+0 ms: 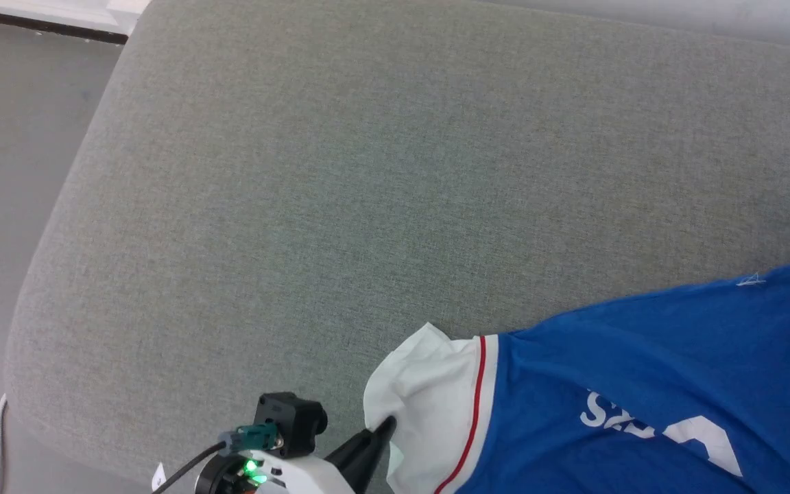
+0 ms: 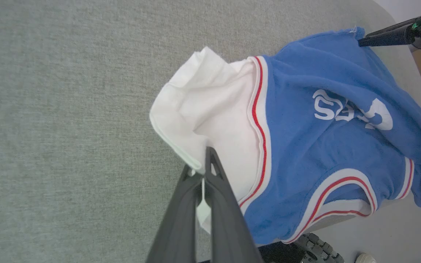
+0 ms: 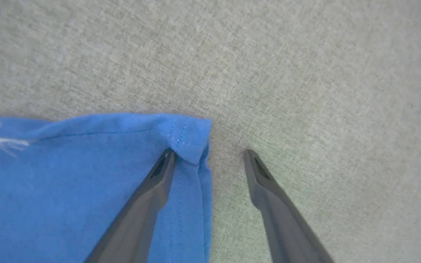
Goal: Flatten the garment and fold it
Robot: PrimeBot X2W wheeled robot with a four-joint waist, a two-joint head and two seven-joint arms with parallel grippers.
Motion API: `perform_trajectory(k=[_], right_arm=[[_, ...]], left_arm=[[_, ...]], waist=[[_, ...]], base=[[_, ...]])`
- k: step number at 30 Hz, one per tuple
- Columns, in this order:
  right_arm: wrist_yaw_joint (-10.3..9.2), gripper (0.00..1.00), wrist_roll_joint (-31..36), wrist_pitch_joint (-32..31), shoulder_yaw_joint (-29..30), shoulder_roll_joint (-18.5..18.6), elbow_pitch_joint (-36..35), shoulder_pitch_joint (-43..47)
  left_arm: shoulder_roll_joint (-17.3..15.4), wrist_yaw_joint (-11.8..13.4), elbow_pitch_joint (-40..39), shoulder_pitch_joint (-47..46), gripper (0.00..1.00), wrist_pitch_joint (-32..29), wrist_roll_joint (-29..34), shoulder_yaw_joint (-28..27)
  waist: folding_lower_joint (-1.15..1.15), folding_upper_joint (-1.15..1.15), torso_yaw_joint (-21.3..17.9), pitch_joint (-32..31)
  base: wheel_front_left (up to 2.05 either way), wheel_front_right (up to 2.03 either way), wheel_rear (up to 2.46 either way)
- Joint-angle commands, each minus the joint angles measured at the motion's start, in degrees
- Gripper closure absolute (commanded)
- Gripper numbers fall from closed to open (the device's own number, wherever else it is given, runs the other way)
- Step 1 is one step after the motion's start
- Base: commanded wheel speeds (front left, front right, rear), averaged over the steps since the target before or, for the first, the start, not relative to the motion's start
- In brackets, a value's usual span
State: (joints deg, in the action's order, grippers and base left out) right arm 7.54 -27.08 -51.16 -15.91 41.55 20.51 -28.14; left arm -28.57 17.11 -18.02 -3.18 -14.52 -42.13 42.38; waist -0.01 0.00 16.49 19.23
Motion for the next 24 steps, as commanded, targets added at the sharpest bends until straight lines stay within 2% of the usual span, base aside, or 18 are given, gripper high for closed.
perform_trajectory(k=[1, 4, 12, 17, 20, 24], right_arm=[[-0.05, 1.0, -0.9, -0.3, -2.9, -1.8, 3.0, 2.9], [-0.05, 1.0, -2.2, 1.7, -4.3, -1.5, 3.5, 2.4], [-0.05, 1.0, -3.6, 13.1, -3.9, -1.3, 3.1, -3.1], [-0.05, 1.0, -5.4, 18.8, -2.1, -0.5, 0.8, -5.7], [-0.05, 1.0, -6.2, 21.3, -1.0, 0.5, -1.8, -6.4], [-0.05, 1.0, -6.3, 24.9, 1.4, 1.4, -6.2, -7.0]], left_arm=[[0.4, -0.6, 0.2, -1.3, 1.0, 0.3, 0.4, 0.1], [0.5, -0.7, 0.6, -1.5, 1.0, 0.5, 0.2, -0.1], [-0.9, -0.8, 0.1, -2.3, 1.0, 1.8, 0.1, -2.2], [-3.0, -0.3, -1.5, -4.4, 1.0, 4.3, 1.2, -6.1], [-5.0, -0.9, -3.6, -7.0, 1.0, 6.6, 3.4, -8.3], [-6.5, -0.3, -5.8, -10.4, 1.0, 9.8, 4.8, -12.9]], waist=[[0.01, 0.0, 0.2, 0.1], [0.01, 0.0, 0.0, -0.4], [0.01, 0.0, -3.5, -4.8], [0.01, 0.0, -6.6, -8.7], [0.01, 0.0, -8.4, -10.9], [0.01, 0.0, -10.9, -13.4]], base=[[0.0, 0.0, 0.0], [0.0, 0.0, 0.0], [0.0, 0.0, 0.0], [0.0, 0.0, 0.0], [0.0, 0.0, 0.0], [0.0, 0.0, 0.0]])
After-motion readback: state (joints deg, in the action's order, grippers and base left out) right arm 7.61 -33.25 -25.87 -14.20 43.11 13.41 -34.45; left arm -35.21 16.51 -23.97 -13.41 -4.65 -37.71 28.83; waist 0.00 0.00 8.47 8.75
